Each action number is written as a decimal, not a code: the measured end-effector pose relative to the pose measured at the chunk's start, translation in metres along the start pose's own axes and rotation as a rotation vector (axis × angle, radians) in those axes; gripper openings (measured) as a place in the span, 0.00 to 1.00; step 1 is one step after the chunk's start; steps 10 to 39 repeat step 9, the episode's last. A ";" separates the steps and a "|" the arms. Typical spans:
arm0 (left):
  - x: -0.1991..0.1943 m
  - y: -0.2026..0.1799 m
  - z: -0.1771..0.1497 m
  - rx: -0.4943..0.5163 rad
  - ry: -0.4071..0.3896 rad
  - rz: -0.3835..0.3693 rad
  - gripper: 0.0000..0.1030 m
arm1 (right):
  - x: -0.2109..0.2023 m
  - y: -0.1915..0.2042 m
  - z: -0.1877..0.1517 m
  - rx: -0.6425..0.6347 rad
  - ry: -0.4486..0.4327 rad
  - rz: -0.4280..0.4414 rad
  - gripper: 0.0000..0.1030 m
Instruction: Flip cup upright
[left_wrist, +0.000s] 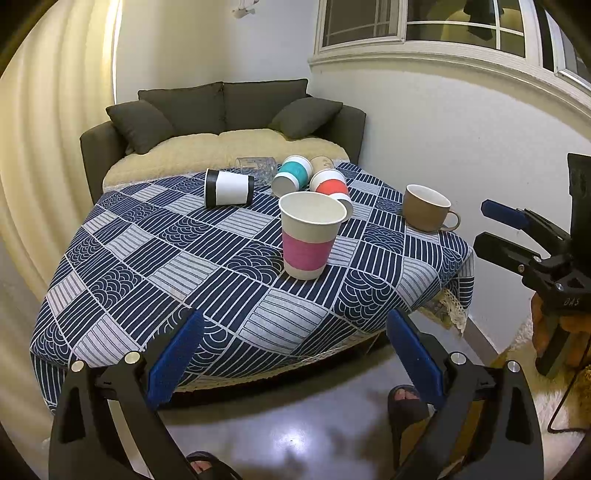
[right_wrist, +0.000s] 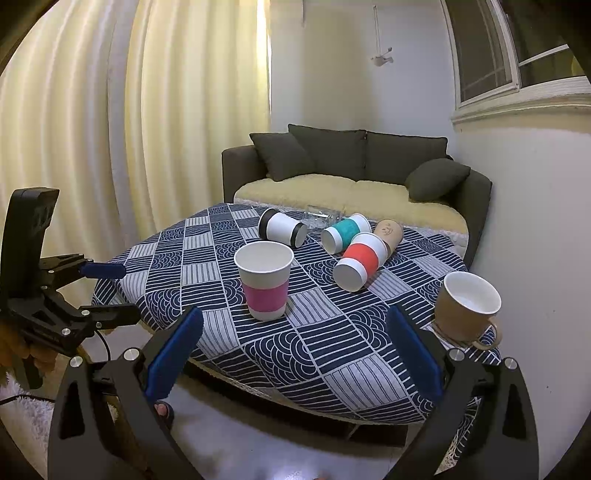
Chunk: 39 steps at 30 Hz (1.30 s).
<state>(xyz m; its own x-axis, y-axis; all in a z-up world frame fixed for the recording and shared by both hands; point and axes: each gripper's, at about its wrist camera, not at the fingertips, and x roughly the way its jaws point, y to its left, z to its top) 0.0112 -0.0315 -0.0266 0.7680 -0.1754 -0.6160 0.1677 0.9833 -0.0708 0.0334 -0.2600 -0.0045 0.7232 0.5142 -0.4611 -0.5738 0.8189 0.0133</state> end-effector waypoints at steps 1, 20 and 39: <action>0.000 0.000 0.000 0.001 0.000 0.002 0.94 | 0.000 0.000 0.000 -0.001 0.000 -0.001 0.95; 0.000 0.001 0.000 -0.002 0.006 0.000 0.94 | -0.001 0.000 0.000 0.000 -0.001 -0.002 0.95; 0.000 0.001 0.000 -0.002 0.006 0.000 0.94 | -0.001 0.000 0.000 0.000 -0.001 -0.002 0.95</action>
